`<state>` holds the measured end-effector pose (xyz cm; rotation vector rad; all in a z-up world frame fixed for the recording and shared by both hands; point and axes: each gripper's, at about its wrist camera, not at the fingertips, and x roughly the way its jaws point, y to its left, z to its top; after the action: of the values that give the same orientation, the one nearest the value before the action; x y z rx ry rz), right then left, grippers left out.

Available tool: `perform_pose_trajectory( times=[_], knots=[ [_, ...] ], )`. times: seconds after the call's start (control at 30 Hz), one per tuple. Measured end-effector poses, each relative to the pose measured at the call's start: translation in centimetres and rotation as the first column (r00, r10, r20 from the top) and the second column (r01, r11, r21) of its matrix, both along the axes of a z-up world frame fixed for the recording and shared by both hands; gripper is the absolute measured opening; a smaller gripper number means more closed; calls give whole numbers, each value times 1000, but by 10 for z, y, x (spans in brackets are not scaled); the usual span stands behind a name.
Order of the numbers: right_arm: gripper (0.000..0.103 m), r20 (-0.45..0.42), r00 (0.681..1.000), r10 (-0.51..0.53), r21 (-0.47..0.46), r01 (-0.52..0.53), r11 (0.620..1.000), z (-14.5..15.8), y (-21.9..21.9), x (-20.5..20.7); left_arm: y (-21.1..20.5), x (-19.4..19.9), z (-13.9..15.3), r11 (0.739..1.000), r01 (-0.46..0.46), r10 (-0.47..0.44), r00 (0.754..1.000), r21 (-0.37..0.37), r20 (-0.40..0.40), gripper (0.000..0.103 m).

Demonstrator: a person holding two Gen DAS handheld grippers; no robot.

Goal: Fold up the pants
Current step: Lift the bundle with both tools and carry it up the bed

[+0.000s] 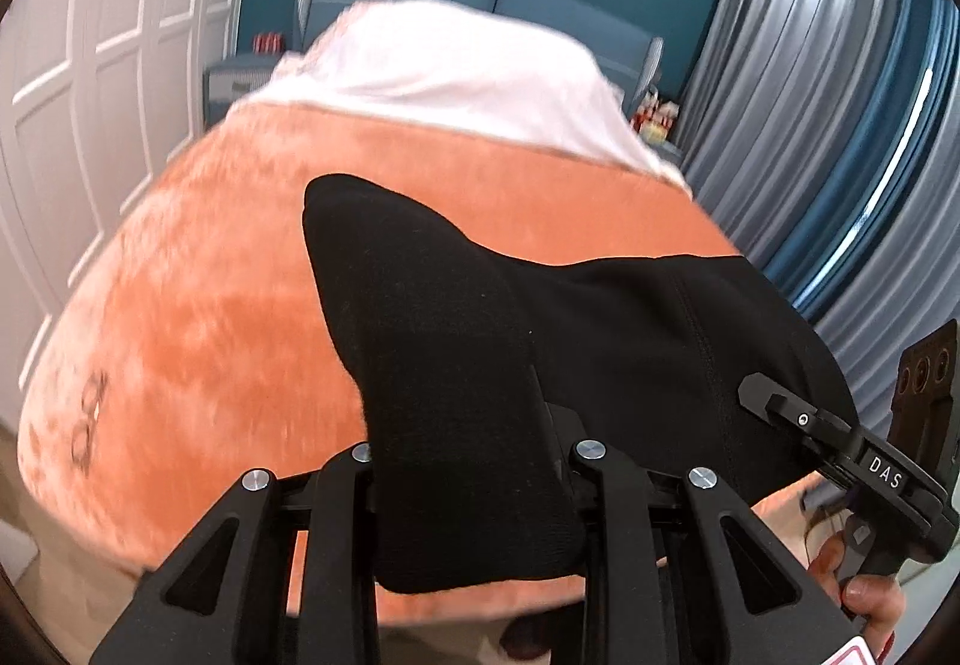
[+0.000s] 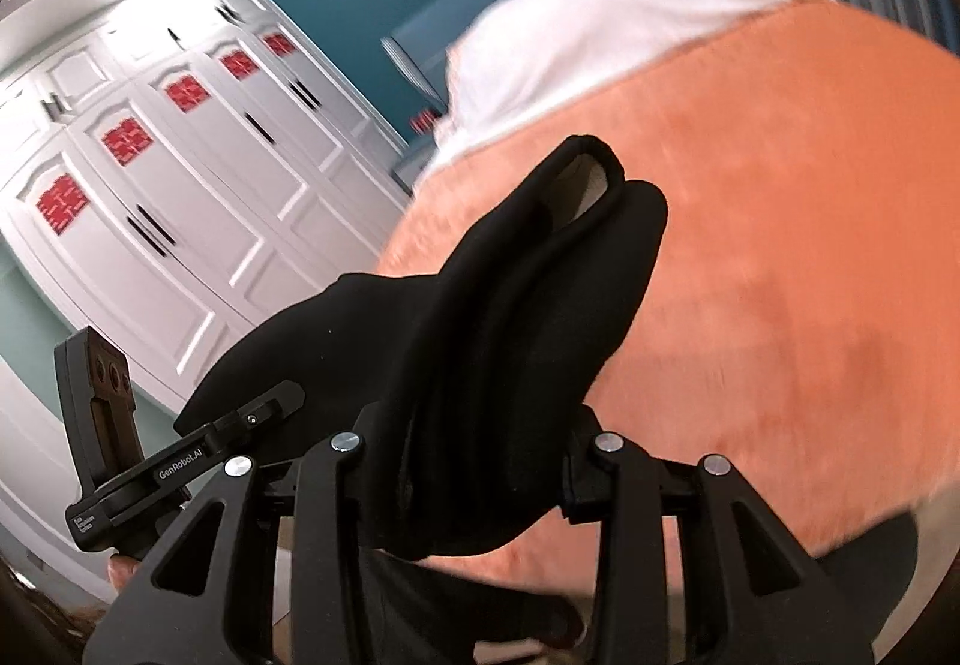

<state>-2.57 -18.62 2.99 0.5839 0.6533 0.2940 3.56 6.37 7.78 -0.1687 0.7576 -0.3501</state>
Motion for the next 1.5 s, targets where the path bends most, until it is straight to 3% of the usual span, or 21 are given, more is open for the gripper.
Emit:
perform_pose_trajectory(
  times=[0.4,0.6,0.77,0.9,1.0,1.2,1.5],
  knots=[
    [35,245,970,1,-70,17,997,86,-9,97,-13,98,77,1000,-11,12,975,-4,221,23],
    [35,319,948,-14,-66,37,997,104,-23,159,-19,163,94,1000,-10,18,955,-28,295,23],
    [35,341,940,-26,-61,50,997,96,-33,215,-26,228,83,999,-14,23,948,-31,318,23],
    [35,318,947,-46,-35,61,998,67,-48,271,-37,291,43,1000,-9,15,957,-21,289,24],
    [35,282,958,-57,-20,65,998,34,-58,314,-44,337,-3,1000,-8,11,969,-16,247,24],
    [35,165,983,-74,-7,77,997,-60,-78,386,-56,404,-98,1000,-10,11,993,-6,115,24],
    [35,-36,996,-80,9,80,997,-196,-79,422,-50,437,-233,1000,-19,20,996,9,-82,24]
  ],
)
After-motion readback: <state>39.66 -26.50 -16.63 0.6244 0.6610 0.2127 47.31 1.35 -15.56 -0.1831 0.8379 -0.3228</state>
